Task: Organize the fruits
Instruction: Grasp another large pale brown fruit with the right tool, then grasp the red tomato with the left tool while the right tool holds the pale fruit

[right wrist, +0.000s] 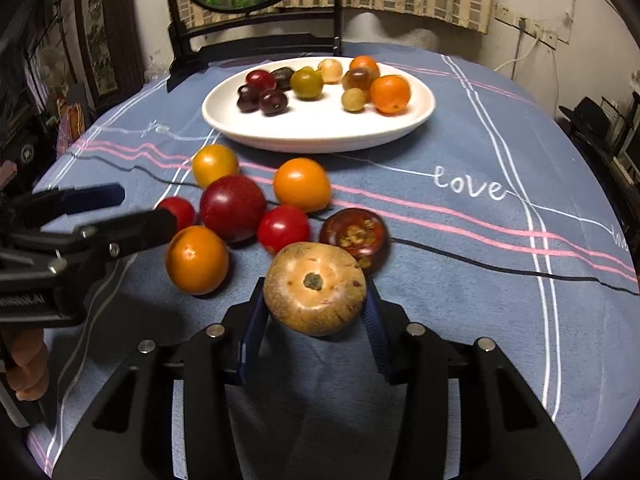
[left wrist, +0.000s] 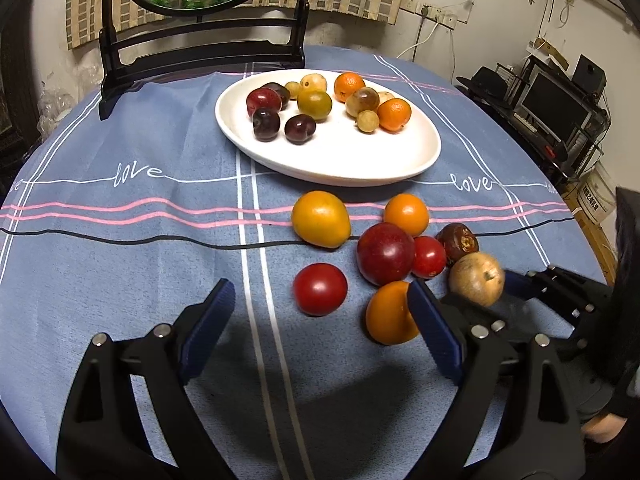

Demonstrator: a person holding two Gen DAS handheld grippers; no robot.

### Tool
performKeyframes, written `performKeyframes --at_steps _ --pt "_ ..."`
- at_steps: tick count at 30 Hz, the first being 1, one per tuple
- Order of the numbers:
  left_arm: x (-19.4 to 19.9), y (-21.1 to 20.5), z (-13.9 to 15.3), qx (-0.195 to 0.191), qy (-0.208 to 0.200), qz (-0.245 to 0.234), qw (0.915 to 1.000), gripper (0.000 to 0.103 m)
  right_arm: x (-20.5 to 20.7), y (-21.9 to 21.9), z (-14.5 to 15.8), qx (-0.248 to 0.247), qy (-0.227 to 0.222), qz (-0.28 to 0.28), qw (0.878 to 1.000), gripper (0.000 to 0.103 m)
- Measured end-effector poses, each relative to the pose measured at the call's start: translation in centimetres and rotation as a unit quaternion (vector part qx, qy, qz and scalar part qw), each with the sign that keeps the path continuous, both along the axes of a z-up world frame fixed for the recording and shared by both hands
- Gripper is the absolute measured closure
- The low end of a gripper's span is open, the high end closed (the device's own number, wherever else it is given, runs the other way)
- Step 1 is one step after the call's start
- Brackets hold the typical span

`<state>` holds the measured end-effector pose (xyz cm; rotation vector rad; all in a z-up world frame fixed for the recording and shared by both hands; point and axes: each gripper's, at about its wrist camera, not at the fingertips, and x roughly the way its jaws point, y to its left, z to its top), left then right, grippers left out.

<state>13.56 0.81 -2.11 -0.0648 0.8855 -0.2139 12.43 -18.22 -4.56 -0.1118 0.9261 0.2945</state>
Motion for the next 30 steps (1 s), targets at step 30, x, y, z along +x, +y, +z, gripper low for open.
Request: performKeyframes --at_steps 30 --pt "0.5 1.5 -0.2 0.064 0.01 0.003 0.9979 0.01 -0.1 -1.8 0.7 0.03 0.002 -0.017 0.999 0.057"
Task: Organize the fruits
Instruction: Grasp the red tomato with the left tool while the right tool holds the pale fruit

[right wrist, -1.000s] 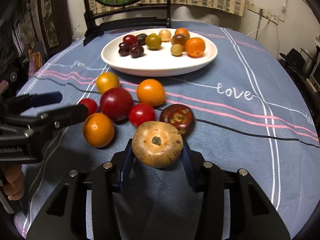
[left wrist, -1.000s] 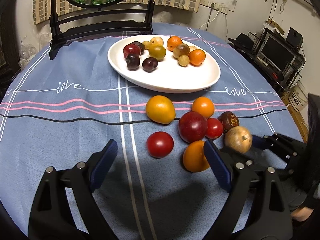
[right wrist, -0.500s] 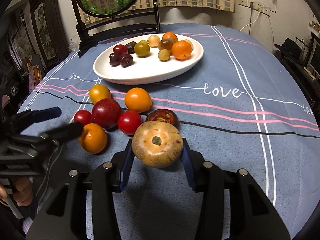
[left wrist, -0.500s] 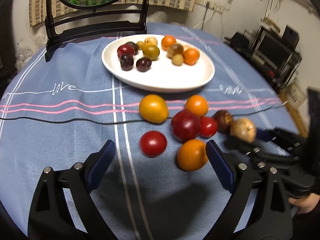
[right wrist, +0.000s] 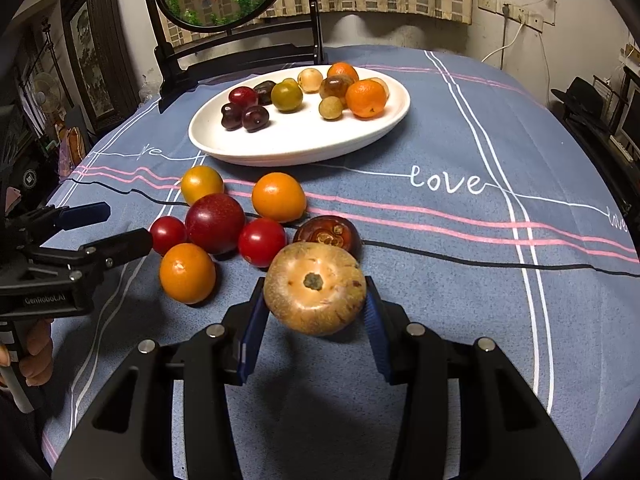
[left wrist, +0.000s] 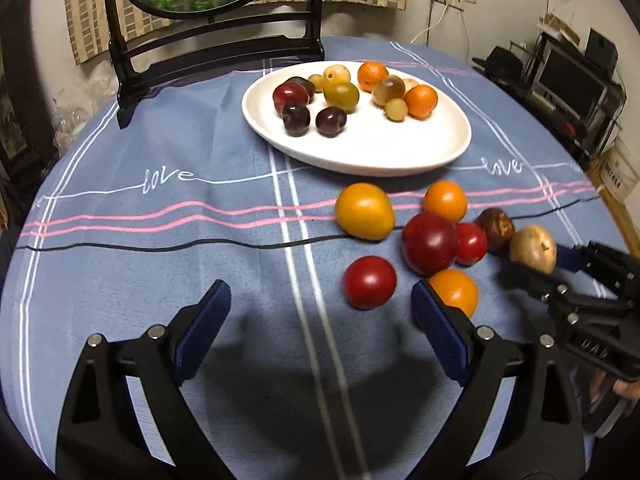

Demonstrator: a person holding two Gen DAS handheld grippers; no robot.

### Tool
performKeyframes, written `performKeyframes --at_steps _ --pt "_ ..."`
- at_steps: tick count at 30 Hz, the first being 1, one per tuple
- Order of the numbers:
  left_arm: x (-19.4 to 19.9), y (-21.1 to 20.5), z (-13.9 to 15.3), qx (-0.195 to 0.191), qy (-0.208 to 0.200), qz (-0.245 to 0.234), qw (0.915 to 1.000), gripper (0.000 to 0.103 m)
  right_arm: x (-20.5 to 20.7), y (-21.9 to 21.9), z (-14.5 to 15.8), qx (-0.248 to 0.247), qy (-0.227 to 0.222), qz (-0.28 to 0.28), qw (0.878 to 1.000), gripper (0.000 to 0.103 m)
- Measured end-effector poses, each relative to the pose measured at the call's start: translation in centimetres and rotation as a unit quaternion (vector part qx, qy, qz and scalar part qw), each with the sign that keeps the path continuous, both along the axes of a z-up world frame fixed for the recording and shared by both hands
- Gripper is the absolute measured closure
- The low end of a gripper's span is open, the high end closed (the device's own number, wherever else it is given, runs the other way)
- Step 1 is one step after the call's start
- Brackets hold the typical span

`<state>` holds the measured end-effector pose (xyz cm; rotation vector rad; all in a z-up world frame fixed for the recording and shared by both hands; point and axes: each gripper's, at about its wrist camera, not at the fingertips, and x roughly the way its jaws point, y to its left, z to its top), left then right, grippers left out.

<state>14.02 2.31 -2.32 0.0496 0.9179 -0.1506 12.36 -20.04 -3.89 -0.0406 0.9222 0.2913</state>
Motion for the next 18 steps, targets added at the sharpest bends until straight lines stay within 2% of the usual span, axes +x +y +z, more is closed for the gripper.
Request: performKeyframes --at_steps 3,4,6,13,15,17,18 --pt "0.3 0.1 -1.1 0.012 0.02 -0.004 0.9997 0.013 -0.1 0.0 0.0 0.002 0.001 0.003 1.0 0.057" --pt "0.6 0.1 -1.6 0.014 0.028 -0.005 0.9995 0.019 -0.1 0.1 0.0 0.002 0.0 0.004 1.0 0.057" --pt "0.8 -0.4 -2.2 0.019 0.038 -0.012 0.999 0.02 -0.2 0.1 0.2 0.004 -0.001 0.006 1.0 0.057" --pt "0.7 -1.9 -2.2 0.044 0.021 -0.019 0.9986 0.02 -0.4 0.3 0.3 0.007 -0.001 0.013 1.0 0.057" --pt "0.6 -2.5 -2.0 0.054 0.009 -0.019 0.9983 0.024 -0.4 0.3 0.3 0.008 -0.001 0.013 1.0 0.057" --pt "0.7 -2.9 -1.9 0.063 0.006 -0.019 0.9978 0.041 -0.4 0.3 0.3 0.009 -0.002 0.013 1.0 0.057" --pt "0.9 -3.1 -2.0 0.055 0.01 -0.026 0.9981 0.048 -0.4 0.3 0.4 0.01 -0.003 0.013 1.0 0.057"
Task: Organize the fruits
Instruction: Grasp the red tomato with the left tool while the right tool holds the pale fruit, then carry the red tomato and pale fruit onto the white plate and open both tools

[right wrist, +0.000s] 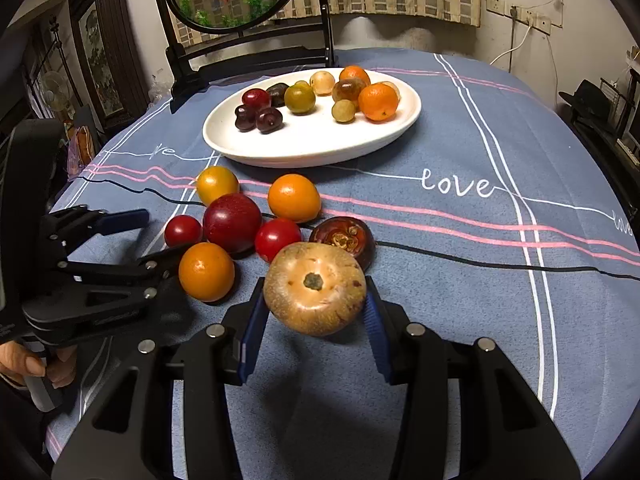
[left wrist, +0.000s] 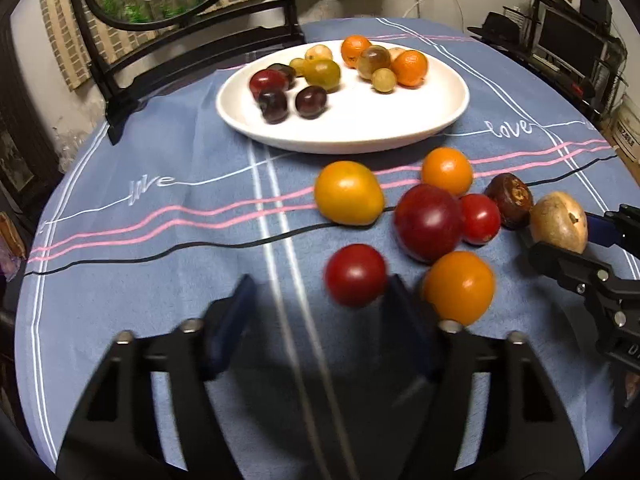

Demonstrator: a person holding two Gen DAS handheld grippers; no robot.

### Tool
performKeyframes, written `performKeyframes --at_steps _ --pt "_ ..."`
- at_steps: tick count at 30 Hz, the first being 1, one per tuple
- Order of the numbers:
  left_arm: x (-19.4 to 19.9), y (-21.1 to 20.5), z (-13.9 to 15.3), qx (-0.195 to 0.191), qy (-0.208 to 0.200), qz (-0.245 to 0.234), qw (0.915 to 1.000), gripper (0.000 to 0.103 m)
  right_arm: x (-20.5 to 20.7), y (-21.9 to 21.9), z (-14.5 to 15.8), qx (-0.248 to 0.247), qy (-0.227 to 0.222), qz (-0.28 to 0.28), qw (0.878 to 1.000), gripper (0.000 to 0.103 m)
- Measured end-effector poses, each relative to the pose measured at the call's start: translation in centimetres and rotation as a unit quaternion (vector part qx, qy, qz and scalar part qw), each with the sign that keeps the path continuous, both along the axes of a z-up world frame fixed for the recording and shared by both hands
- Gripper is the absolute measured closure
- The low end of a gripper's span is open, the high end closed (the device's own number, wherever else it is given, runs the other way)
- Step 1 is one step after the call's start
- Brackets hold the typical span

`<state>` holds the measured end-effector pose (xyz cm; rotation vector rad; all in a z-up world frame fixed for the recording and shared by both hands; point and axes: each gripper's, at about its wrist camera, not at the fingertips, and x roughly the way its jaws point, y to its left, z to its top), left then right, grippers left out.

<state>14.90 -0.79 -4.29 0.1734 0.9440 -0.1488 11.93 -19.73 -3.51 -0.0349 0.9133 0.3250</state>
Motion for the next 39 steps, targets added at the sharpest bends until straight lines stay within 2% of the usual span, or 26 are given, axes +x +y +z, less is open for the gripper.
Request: performKeyframes --at_steps 2,4,8,11,15,18,22,26,29,34,39 --pt "0.1 -0.3 -0.3 -0.013 0.009 -0.008 0.9998 0.065 -0.1 0.0 0.1 0.002 -0.002 0.0 1.0 0.057" --pt "-0.1 -0.7 -0.3 -0.013 0.001 -0.017 0.9998 0.071 -0.1 -0.1 0.1 0.002 -0.002 -0.001 1.0 0.057" --pt "-0.2 -0.9 -0.3 -0.013 -0.002 -0.015 0.9998 0.072 0.0 -0.2 0.1 0.004 -0.001 -0.002 1.0 0.057" --pt "-0.5 -0.4 0.5 -0.036 0.0 -0.012 0.9993 0.072 -0.1 -0.3 0.2 0.009 -0.004 -0.005 1.0 0.057" --pt "-0.8 0.2 2.5 -0.067 -0.005 -0.019 0.9976 0.072 -0.2 -0.4 0.6 0.021 -0.018 -0.002 1.0 0.057" --pt "-0.3 0.6 4.3 -0.076 -0.013 -0.023 0.9967 0.072 -0.2 -0.5 0.9 0.029 -0.022 -0.008 0.999 0.057" --pt "1.6 1.4 6.6 -0.098 -0.017 -0.019 0.9948 0.072 0.6 -0.4 3.2 0.05 -0.028 0.003 0.998 0.057" --pt "4.5 1.8 8.2 -0.109 -0.021 -0.014 0.9937 0.072 3.6 -0.2 6.0 0.034 -0.053 0.014 0.998 0.057" --pt "7.2 1.7 8.2 -0.115 -0.016 -0.007 0.9932 0.072 7.1 0.1 6.5 0.03 -0.05 0.016 0.998 0.057" --pt "12.1 1.8 6.5 -0.109 0.0 0.024 0.9937 0.072 13.1 1.7 4.6 0.036 -0.017 0.014 0.999 0.057" --pt "15.1 2.5 4.4 -0.104 0.021 0.044 0.9934 0.072 16.4 3.0 2.2 0.014 0.004 0.005 1.0 0.057"
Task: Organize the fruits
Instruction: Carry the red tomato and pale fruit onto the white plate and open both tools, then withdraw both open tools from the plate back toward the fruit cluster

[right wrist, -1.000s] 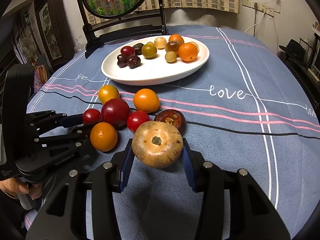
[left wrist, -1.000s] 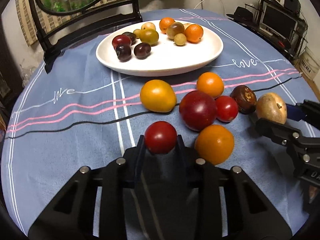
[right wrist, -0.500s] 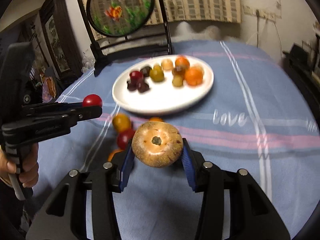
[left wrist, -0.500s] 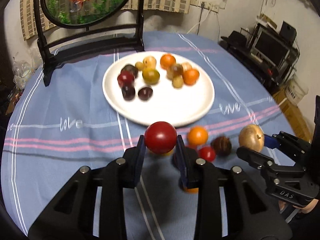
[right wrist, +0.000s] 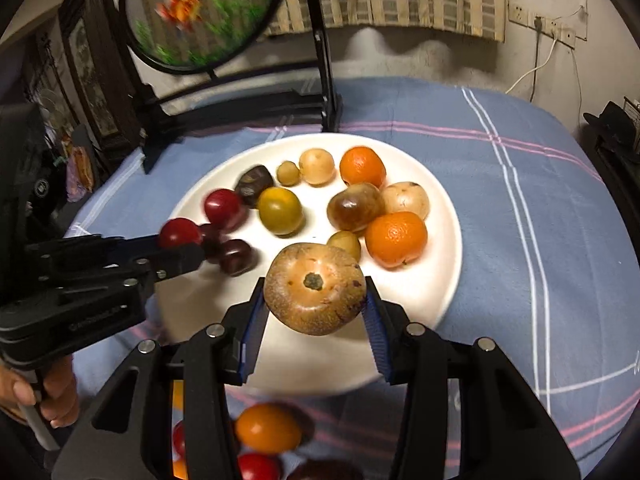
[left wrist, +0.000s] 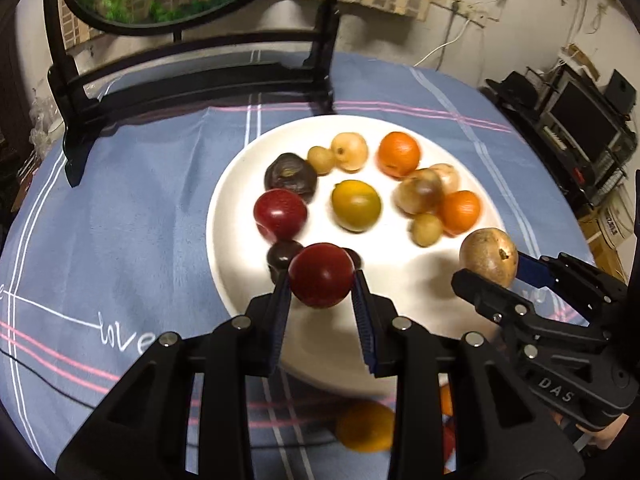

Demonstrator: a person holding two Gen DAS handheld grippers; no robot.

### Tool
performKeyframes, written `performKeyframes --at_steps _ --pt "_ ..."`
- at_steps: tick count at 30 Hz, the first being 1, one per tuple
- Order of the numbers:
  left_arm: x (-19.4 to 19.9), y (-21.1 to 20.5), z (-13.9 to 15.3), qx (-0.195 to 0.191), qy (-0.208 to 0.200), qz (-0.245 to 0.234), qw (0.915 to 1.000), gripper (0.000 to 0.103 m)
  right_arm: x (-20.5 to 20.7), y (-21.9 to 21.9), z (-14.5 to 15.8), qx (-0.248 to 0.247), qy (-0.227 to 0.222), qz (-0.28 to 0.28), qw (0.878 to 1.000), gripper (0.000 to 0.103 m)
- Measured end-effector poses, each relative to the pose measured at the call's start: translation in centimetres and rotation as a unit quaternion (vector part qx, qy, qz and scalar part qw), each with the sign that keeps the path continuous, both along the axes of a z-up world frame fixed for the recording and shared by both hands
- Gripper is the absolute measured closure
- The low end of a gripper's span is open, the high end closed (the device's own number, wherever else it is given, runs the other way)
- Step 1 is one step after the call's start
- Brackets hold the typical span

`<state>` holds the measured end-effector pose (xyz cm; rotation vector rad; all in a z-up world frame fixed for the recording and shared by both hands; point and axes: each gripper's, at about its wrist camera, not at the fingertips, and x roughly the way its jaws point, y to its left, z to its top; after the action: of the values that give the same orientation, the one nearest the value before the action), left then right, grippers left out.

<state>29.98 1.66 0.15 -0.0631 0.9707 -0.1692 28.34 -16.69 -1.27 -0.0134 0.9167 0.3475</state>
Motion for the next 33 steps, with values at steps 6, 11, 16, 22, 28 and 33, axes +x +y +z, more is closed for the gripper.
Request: performKeyframes --at_steps 6,11,16,22,28,33 --pt "1.2 0.2 -1.1 -0.003 0.003 0.004 1.0 0.07 1.4 -0.3 -1.6 -0.008 0.017 -0.016 1.0 0.054" --pt "1.2 0.0 -0.9 -0.009 0.002 0.011 0.9999 0.061 0.8 -0.5 -0.6 -0.011 -0.018 -0.023 0.999 0.041" --pt "-0.7 -0.2 1.2 0.007 -0.035 0.011 0.9993 0.042 -0.8 -1.7 0.8 0.015 -0.023 -0.03 0.999 0.041" --pt "-4.3 -0.5 3.3 0.015 -0.06 -0.002 0.9981 0.034 -3.4 -3.8 2.5 0.049 -0.031 -0.049 0.997 0.041" --pt "-7.5 -0.8 3.6 0.018 -0.066 -0.007 0.9976 0.031 -5.9 -4.8 3.8 0.051 -0.041 -0.066 0.996 0.037" --pt "-10.3 -1.1 2.7 0.02 -0.055 -0.014 0.9982 0.027 -8.8 -5.5 3.9 0.052 -0.056 -0.069 0.995 0.037"
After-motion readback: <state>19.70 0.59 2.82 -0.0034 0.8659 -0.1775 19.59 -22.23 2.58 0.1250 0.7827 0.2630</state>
